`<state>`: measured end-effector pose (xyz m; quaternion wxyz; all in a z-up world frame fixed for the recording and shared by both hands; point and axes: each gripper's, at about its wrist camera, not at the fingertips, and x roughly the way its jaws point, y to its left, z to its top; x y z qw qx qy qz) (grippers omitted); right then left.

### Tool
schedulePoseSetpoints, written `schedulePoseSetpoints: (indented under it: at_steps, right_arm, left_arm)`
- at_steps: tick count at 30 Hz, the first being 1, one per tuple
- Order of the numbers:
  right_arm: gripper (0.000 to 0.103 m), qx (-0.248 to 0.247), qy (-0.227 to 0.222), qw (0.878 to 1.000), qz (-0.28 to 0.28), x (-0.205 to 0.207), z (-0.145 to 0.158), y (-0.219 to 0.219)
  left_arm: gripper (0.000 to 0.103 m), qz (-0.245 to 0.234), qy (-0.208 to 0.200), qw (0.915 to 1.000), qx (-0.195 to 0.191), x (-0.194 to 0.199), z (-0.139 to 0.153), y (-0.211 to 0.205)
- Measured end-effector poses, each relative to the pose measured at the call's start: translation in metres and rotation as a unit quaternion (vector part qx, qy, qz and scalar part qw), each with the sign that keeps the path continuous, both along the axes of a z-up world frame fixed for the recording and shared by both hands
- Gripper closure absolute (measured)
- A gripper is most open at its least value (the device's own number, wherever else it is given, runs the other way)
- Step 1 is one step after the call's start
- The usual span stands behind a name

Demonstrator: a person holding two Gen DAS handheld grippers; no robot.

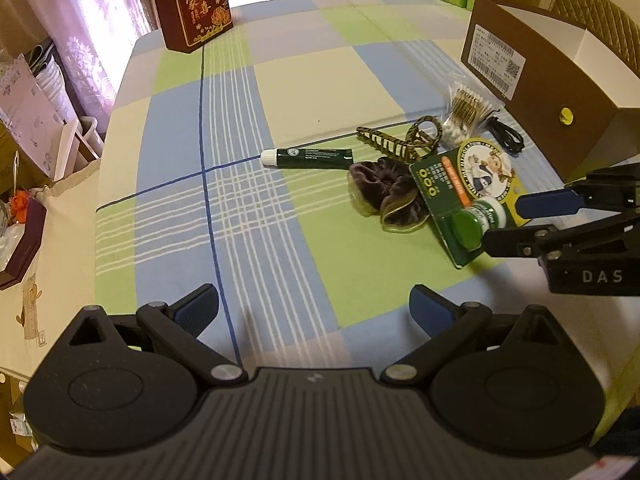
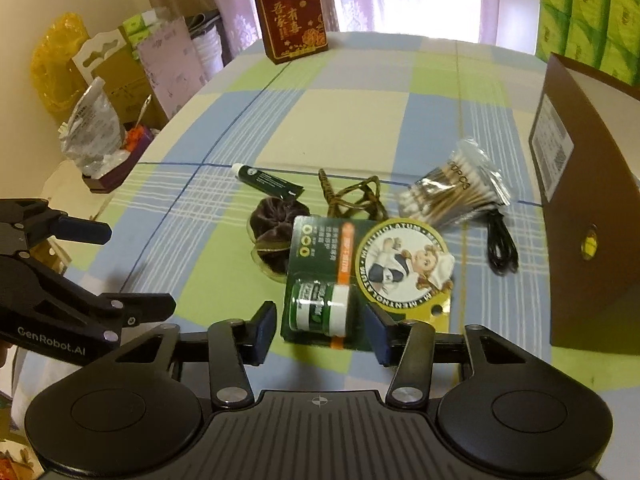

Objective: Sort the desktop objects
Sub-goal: 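Grasp the green Mentholatum card with the right gripper while the left gripper grasps the brown scrunchie, then carry the Mentholatum card and scrunchie with both grippers over the cardboard box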

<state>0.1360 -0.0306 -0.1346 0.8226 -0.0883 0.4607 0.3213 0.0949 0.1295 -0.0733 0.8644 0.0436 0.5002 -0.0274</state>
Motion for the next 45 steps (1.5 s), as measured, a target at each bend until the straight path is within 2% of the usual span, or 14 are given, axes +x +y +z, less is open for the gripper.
schedulePoseSetpoints:
  at_steps: [2,7,11,17,24,28,33,36,38,39,41,45]
  right_arm:
    - [0.071,-0.002,0.001,1.0,-0.004,0.002,-0.003,0.001]
    - [0.072,-0.013,-0.006,1.0,-0.026,0.0,0.0,-0.008]
    - [0.072,-0.018,0.017,0.998,-0.051,-0.001,0.004,-0.029]
    - [0.072,-0.027,0.044,0.994,-0.094,-0.01,0.003,-0.063]
    - [0.072,-0.036,0.059,0.983,-0.168,-0.015,0.006,-0.114]
    - [0.072,-0.04,0.064,0.975,-0.21,-0.014,0.009,-0.141]
    - [0.072,-0.044,0.058,0.97,-0.234,-0.011,0.014,-0.162]
    - [0.072,-0.044,0.054,0.97,-0.233,-0.013,0.016,-0.166]
    - [0.072,-0.043,0.054,0.971,-0.229,-0.015,0.016,-0.168]
    - [0.072,-0.043,0.055,0.972,-0.226,-0.015,0.016,-0.168]
    - [0.072,-0.042,0.054,0.973,-0.22,-0.016,0.015,-0.167]
    - [0.072,-0.043,0.05,0.976,-0.206,-0.016,0.014,-0.167]
  left_arm:
    - [0.003,-0.003,0.001,1.0,0.001,0.003,-0.002,0.001]
    - [0.003,-0.014,0.003,0.9999,-0.001,0.008,-0.004,-0.001]
    - [0.003,-0.033,0.002,0.9994,-0.007,0.015,-0.007,-0.006]
    - [0.006,-0.095,-0.019,0.9953,-0.012,0.03,-0.011,-0.024]
    - [0.015,-0.172,-0.042,0.9841,-0.013,0.058,-0.017,-0.041]
    - [0.024,-0.205,-0.025,0.9784,-0.014,0.074,-0.028,-0.048]
    - [0.037,-0.223,-0.014,0.9747,-0.008,0.088,-0.041,-0.053]
    - [0.049,-0.229,-0.012,0.9732,-0.019,0.093,-0.044,-0.052]
    - [0.067,-0.233,-0.011,0.972,-0.025,0.093,-0.042,-0.053]
    - [0.071,-0.235,-0.01,0.9716,-0.028,0.092,-0.041,-0.053]
    - [0.077,-0.23,-0.01,0.9729,-0.027,0.088,-0.04,-0.055]
    - [0.082,-0.206,-0.012,0.9781,-0.029,0.076,-0.034,-0.052]
